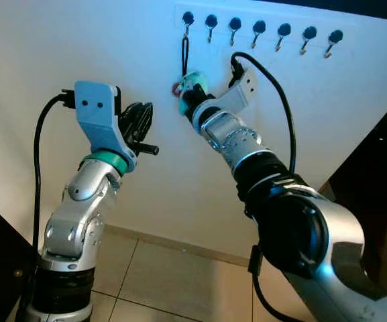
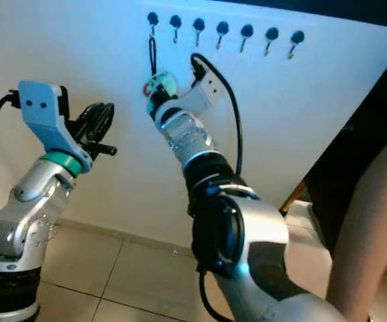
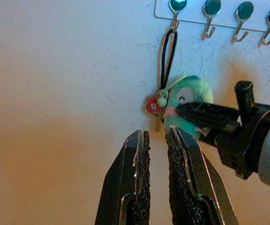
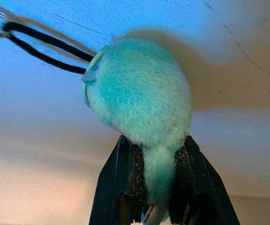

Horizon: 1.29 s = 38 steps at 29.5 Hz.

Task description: Hang keys on a hook

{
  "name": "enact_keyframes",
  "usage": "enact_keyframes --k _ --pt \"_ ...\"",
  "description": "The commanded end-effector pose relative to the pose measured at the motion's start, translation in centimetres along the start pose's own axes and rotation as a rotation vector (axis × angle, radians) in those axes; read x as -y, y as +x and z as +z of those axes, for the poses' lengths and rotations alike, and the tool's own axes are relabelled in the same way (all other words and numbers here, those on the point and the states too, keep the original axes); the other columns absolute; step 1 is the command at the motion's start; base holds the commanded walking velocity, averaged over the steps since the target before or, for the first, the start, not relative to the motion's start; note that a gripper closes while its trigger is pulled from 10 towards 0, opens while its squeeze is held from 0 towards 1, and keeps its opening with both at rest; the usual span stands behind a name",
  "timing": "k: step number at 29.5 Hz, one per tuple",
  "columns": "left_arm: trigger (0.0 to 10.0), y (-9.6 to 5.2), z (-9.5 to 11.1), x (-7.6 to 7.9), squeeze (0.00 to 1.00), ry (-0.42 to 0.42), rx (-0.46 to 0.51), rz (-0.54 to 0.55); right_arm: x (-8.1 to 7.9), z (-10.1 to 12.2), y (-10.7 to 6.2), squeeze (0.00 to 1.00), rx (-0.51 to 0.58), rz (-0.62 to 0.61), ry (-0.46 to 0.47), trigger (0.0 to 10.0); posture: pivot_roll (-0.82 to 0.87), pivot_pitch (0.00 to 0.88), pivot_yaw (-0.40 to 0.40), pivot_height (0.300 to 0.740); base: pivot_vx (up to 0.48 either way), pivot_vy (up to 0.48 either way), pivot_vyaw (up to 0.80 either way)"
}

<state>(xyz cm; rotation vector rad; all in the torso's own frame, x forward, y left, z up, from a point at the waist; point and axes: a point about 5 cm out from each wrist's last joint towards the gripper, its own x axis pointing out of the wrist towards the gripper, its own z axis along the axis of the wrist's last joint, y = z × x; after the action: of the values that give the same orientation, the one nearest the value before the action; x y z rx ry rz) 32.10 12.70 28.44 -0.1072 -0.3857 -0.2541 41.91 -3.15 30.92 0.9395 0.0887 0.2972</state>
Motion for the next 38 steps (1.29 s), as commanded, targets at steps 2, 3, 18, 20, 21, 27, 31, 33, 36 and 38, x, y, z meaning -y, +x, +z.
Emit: enact_keyframes --k 2,3,18,20,21,27,31,33,36,38 --pt "10.0 -0.2 -0.7 0.1 0.00 -0.004 -0.025 -0.006 -0.5 0.4 0.0 0.00 0.040 0.053 -0.005 10.0 0.10 0.100 0.073 0.740 0.000 0.000 0.00" --pt "10.0 -0.2 -0.7 0.1 0.00 -0.004 -0.025 -0.006 -0.5 0.5 0.0 0.00 0.044 0.059 -0.014 10.0 0.10 0.100 0.073 0.740 0.000 0.000 0.00" --pt "10.0 -0.1 -0.5 0.0 0.00 -0.004 -0.020 -0.007 -2.4 4.4 -1.2 0.00 0.431 0.157 -0.817 10.0 0.09 0.093 0.075 0.740 0.000 0.000 0.00" --pt "10.0 -0.1 -0.5 0.0 0.00 -0.004 -0.019 -0.007 -2.3 4.6 -1.3 0.00 0.447 0.146 -0.836 10.0 0.09 0.093 0.075 0.740 0.000 0.000 0.00" --pt "10.0 -0.1 -0.5 0.0 0.00 -0.004 -0.019 -0.007 -2.3 4.6 -1.3 0.00 0.447 0.146 -0.836 10.0 0.09 0.093 0.075 0.740 0.000 0.000 0.00" --pt "10.0 0.0 -0.5 0.0 0.00 -0.002 -0.018 -0.005 -0.7 4.3 -1.5 0.00 0.491 0.068 -0.923 10.0 0.09 0.098 0.079 0.740 0.000 0.000 0.00" --pt "10.0 0.0 -0.5 0.0 0.00 -0.002 -0.017 -0.006 -0.4 4.5 -1.6 0.00 0.524 0.044 -0.985 10.0 0.09 0.098 0.079 0.740 0.000 0.000 0.00" --pt "10.0 0.0 -0.4 0.0 0.00 -0.003 -0.015 -0.008 -0.3 4.7 -1.9 0.00 0.583 0.031 -1.073 10.0 0.09 0.094 0.077 0.740 0.000 0.000 0.00" --pt "10.0 0.1 -0.4 0.0 0.00 -0.003 -0.012 -0.007 -0.5 4.5 -2.4 0.00 0.656 0.053 -1.149 10.0 0.09 0.094 0.077 0.740 0.000 0.000 0.00" --pt "10.0 0.1 -0.4 -0.1 0.00 -0.003 -0.011 -0.006 -0.6 4.4 -2.4 0.00 0.668 0.057 -1.162 10.0 0.09 0.094 0.077 0.740 0.000 0.000 0.00"
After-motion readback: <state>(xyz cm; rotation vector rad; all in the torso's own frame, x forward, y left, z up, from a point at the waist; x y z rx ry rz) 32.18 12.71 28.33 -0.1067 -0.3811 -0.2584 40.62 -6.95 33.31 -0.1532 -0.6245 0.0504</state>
